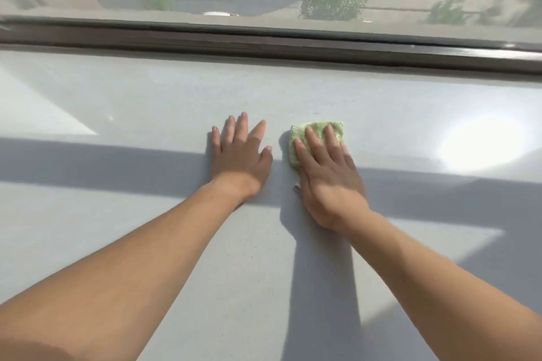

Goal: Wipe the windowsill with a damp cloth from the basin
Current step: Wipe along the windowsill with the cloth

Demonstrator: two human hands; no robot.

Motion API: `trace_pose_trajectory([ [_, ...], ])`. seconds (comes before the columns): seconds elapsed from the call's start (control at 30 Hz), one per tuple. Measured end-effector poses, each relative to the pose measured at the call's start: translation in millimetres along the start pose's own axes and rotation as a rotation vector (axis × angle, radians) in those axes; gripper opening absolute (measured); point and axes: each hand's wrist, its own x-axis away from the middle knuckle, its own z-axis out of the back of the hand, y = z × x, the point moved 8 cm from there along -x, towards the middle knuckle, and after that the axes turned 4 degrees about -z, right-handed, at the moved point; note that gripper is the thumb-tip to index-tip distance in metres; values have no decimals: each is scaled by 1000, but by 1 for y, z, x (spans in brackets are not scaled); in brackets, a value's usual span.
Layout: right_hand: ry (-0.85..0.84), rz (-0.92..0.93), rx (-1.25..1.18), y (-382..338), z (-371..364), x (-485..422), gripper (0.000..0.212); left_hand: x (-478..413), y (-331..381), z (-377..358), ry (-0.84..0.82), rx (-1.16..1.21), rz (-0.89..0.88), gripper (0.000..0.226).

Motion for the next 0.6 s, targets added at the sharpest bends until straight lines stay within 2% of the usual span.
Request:
trace_pose_trajectory([
  [0.07,-29,139,2,7,4,-3,61,-3,0,-3,17,-34,-2,58],
  [0.1,-17,127,-2,23,9,-14,60,-1,0,-3,36,-56,-12,59],
  [0.13,12,55,-8,44,14,-29,60,2,1,-3,53,-68,-13,59],
  [0.2,46,-208,-45,83,26,-59,61,2,2,1,59,-43,9,60],
  [0.27,62,-400,-57,86,28,-82,62,-10,6,10,65,40,33,58],
  [0.3,63,-404,-46,72,25,-90,63,-18,7,14,74,95,41,56],
  [0.33,64,-331,-31,51,21,-94,64,-27,8,17,77,148,44,54],
  [0.4,47,-69,11,13,13,-91,63,-37,10,13,49,166,36,57],
  [0.47,-4,112,42,13,16,-90,60,-37,10,4,24,70,17,60],
  [0.53,6,77,28,47,24,-109,57,-34,11,1,30,15,4,62],
  [0.6,51,-153,-19,79,32,-130,58,-33,13,1,32,3,0,63],
])
